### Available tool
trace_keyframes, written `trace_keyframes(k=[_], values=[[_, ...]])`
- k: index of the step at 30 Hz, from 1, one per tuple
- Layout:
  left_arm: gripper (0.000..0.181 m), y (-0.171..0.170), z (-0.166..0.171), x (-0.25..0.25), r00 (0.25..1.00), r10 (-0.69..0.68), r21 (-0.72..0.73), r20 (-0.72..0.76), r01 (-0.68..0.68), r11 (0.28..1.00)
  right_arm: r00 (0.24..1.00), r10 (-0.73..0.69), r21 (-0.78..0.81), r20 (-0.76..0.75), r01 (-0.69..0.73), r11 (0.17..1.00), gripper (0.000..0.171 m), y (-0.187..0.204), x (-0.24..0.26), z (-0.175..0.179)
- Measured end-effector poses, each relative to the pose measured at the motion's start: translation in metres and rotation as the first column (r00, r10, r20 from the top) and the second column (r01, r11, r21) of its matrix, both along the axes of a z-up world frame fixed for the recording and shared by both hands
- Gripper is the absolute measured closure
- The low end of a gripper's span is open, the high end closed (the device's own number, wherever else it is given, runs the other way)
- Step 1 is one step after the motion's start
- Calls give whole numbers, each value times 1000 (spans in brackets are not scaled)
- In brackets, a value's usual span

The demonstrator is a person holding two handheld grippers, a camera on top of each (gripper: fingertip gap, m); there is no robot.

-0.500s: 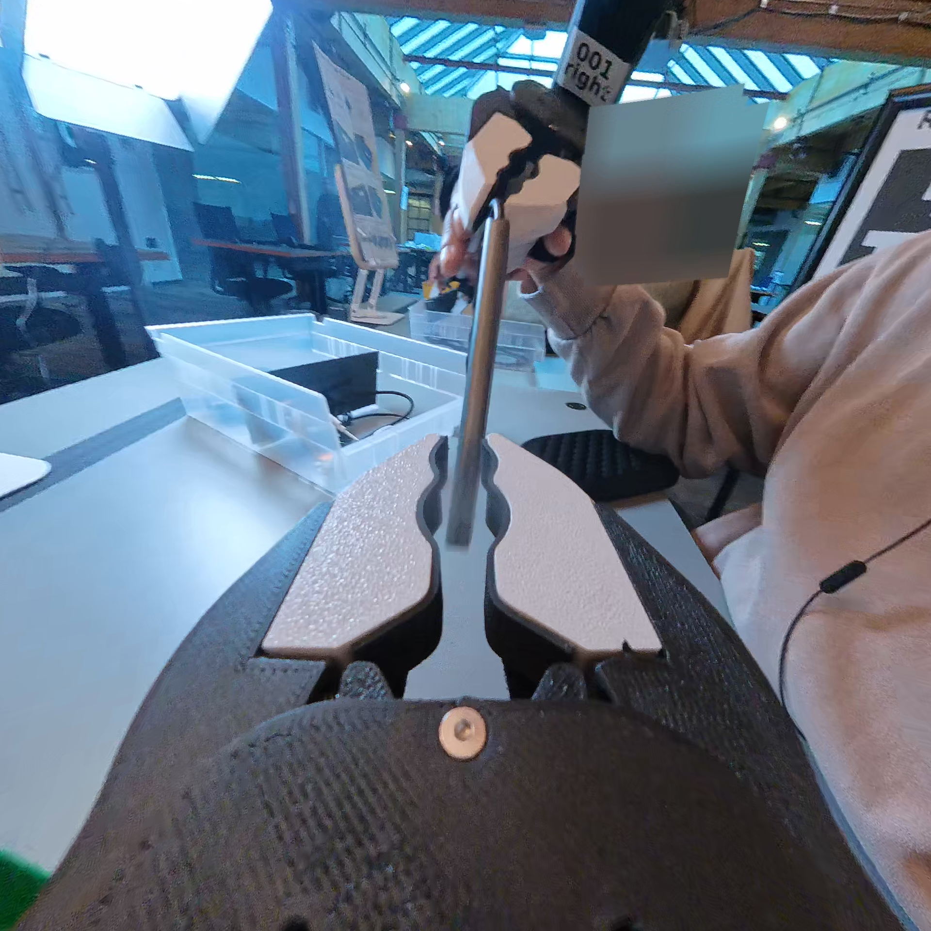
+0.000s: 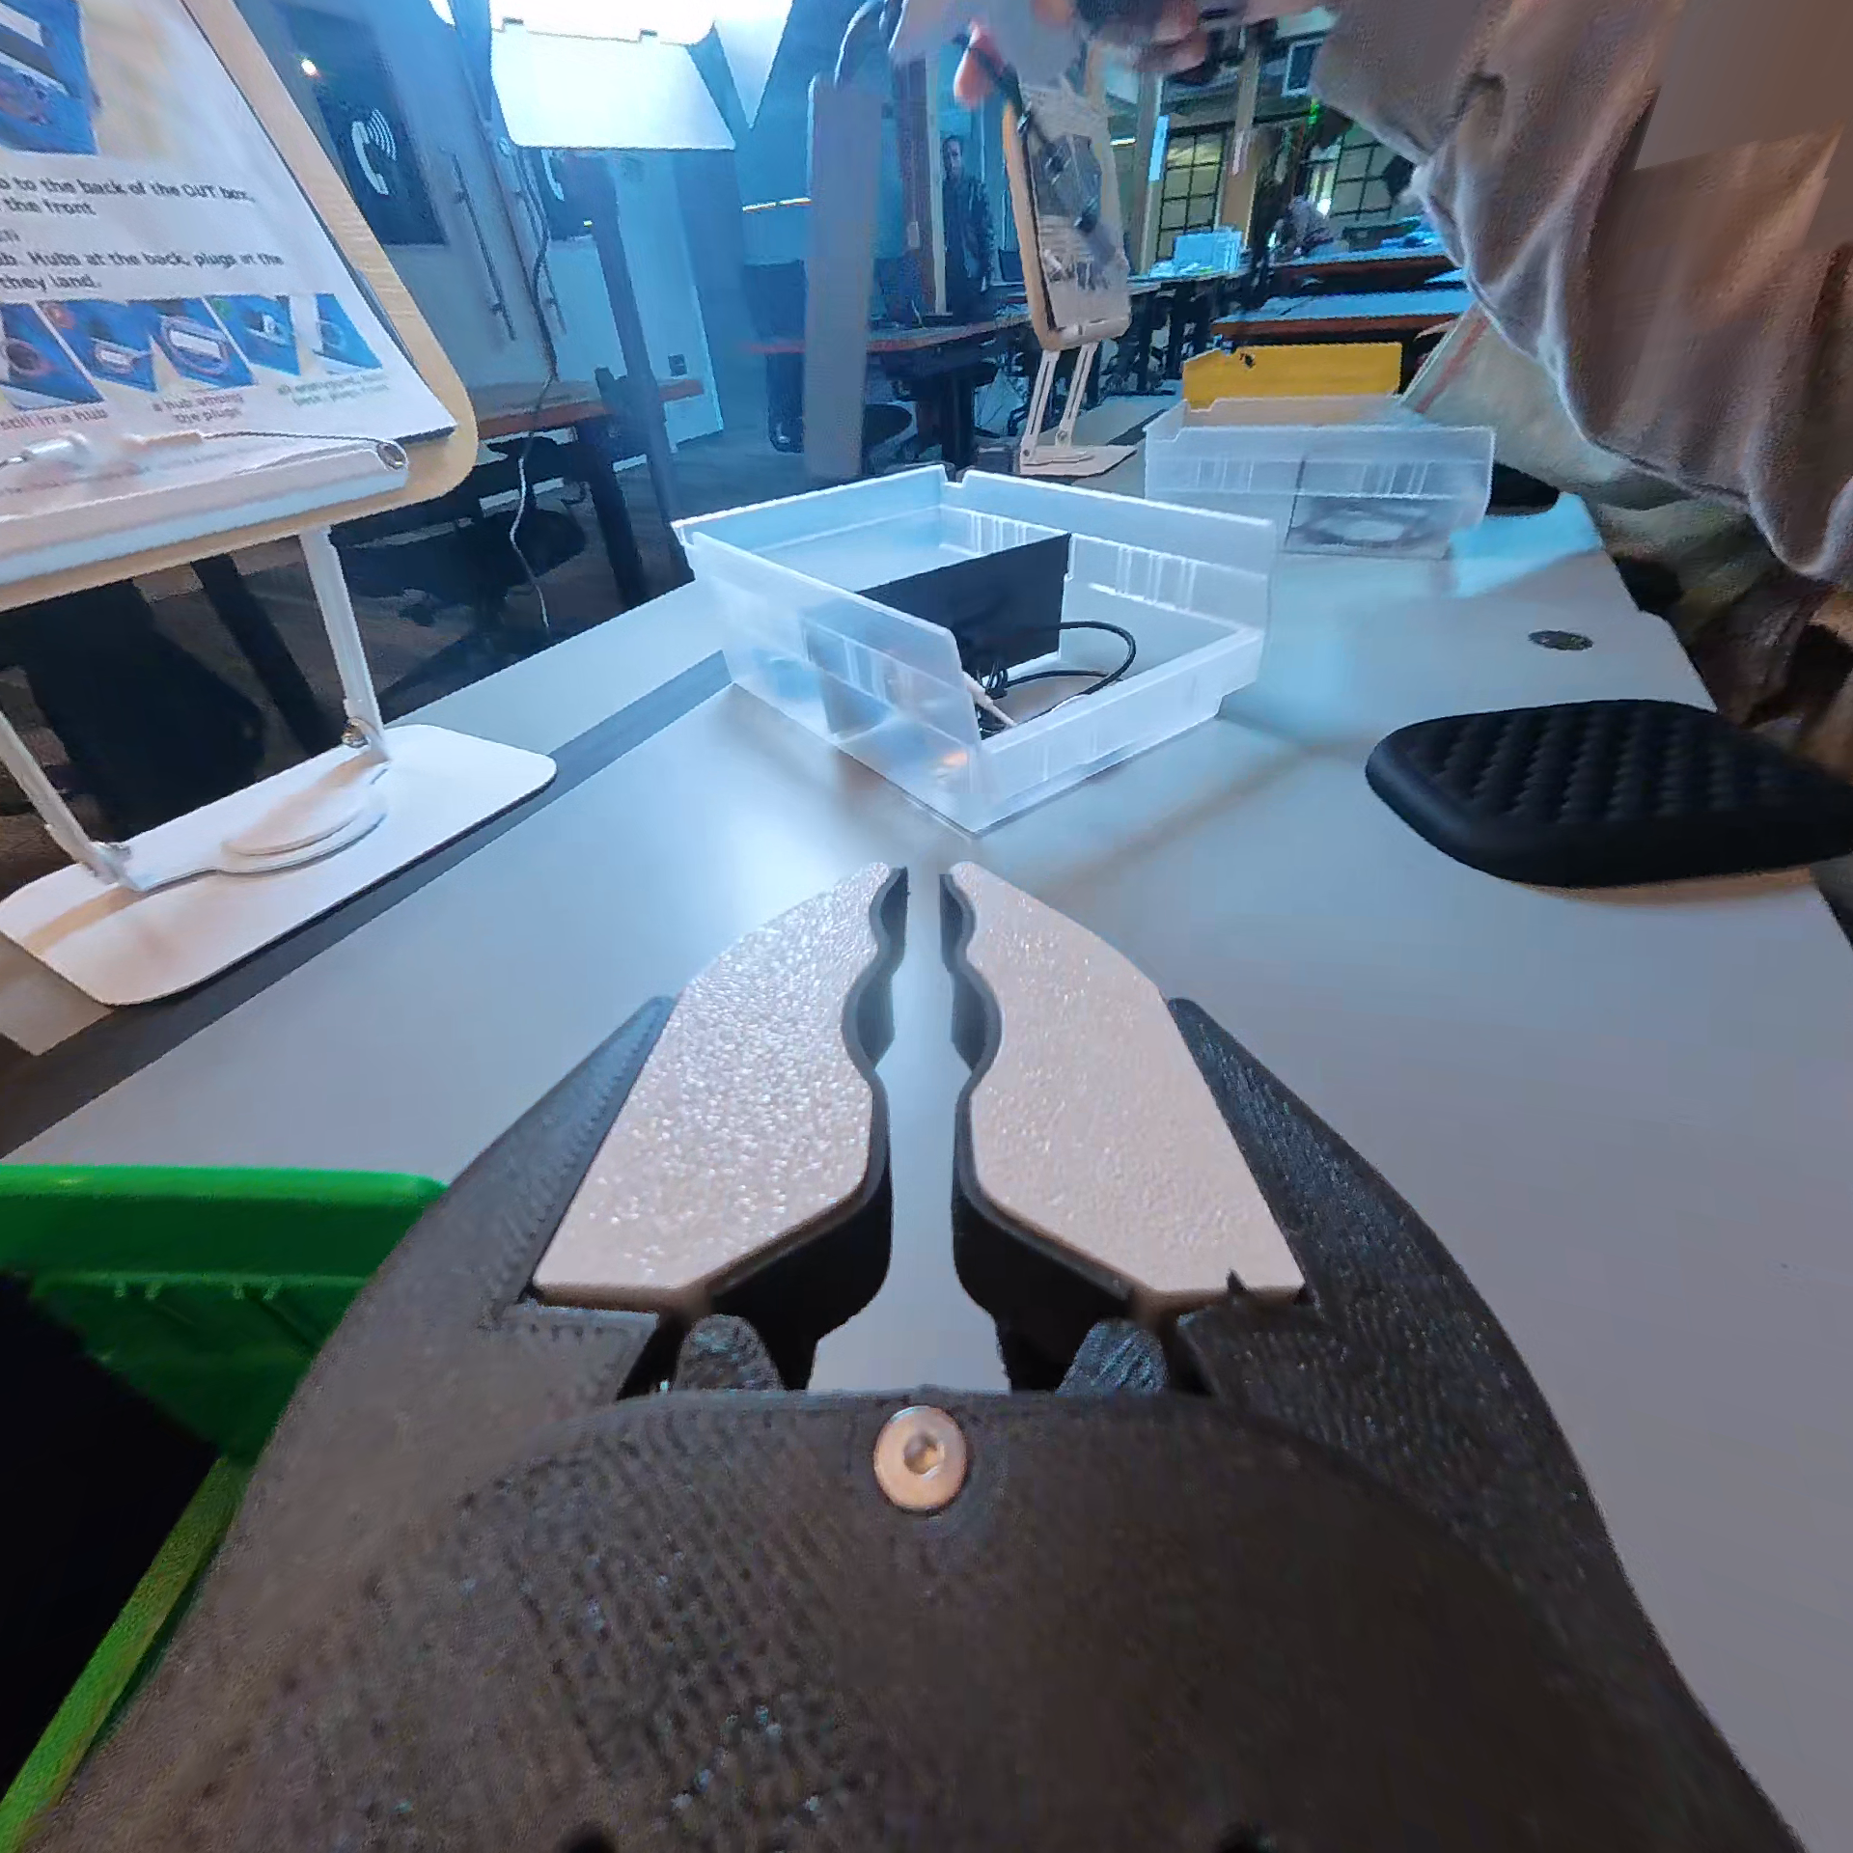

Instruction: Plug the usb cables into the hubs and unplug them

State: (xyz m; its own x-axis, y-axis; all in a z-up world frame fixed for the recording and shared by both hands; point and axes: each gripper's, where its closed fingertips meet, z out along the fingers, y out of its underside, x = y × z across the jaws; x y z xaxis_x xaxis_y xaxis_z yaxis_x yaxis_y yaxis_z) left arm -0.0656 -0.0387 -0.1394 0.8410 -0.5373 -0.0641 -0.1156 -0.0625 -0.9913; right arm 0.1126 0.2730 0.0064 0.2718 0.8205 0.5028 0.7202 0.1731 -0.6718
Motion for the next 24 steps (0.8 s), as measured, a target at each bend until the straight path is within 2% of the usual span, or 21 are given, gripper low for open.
trace_keyframes(k=[3,7,11,15,19,24], values=[[181,-1,2,-1,999,19,30,-30,-18,999,996,-90,-229,-2,87,969,167,37,-3,-57],[181,1,2,-11,995,85,43,-60,-83,996,976,-201,-348,86,219,912,167,75,9,-132],[181,6,0,-30,985,170,17,-41,-170,985,961,-274,-373,31,266,889,167,91,9,-140],[181,7,2,-38,979,203,18,-10,-202,979,898,-345,-169,272,398,902,165,110,43,-153],[181,5,5,-38,979,205,31,-10,-205,978,867,-311,-198,390,409,891,162,104,62,-180],[180,5,4,-38,981,196,23,-13,-196,980,901,-230,-214,368,323,922,150,95,60,-183]])
